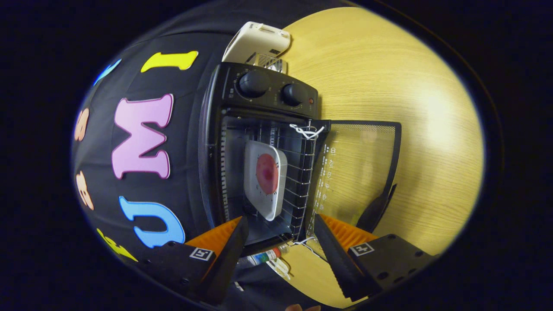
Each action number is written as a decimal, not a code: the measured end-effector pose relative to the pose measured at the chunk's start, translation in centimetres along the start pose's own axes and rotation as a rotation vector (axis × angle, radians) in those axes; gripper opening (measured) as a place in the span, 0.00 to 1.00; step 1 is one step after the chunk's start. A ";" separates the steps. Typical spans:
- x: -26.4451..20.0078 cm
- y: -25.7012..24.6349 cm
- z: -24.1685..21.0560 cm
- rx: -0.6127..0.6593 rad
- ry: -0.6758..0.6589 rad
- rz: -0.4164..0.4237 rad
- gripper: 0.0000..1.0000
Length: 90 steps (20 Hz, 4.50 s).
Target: Open the toaster oven, put the food inside, and close the toaster oven door.
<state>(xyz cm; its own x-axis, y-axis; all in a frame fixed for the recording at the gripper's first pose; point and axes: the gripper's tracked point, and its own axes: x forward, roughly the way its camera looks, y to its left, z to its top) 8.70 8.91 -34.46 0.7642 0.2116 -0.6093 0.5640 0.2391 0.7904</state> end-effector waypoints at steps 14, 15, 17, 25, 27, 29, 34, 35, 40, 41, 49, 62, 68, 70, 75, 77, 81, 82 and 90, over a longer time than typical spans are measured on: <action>-6.0 -9.7 -3.2 -1.292 0.074 -0.250 0.99; -5.2 -10.3 -3.1 -1.307 0.098 -0.277 0.99; -3.7 -12.3 -3.6 -1.302 0.142 -0.322 0.99; 0.7 -14.3 -4.5 -1.243 0.191 -0.401 0.99; 1.6 -14.4 -3.9 -1.233 0.177 -0.416 0.99; 2.1 -14.6 -3.7 -1.198 0.182 -0.434 0.99; 1.8 -13.7 -3.5 -1.236 0.176 -0.415 0.99; 1.4 -13.4 -3.4 -1.267 0.165 -0.404 0.99; -0.7 -11.2 -3.4 -1.277 0.121 -0.336 0.99; -1.4 -10.5 -3.3 -1.284 0.104 -0.319 0.99; -4.6 -3.1 -2.3 -1.305 -0.071 -0.158 0.99; -13.8 6.3 2.0 -1.257 -0.333 0.036 0.99; -21.9 13.3 3.8 -1.322 -0.510 0.203 0.99; -24.7 14.3 4.4 -1.327 -0.546 0.238 0.99; -30.9 16.1 7.2 -1.303 -0.640 0.298 0.99; -33.5 16.8 8.5 -1.301 -0.688 0.322 0.99; -36.1 16.5 10.2 -1.302 -0.708 0.344 0.98; -36.3 16.4 10.6 -1.293 -0.707 0.349 0.98; -35.9 14.9 11.6 -1.309 -0.685 0.342 0.99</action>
<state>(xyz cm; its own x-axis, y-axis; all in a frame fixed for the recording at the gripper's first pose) -6.67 -6.14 -0.05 0.9985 0.0501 0.0237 -0.0511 0.9976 0.0469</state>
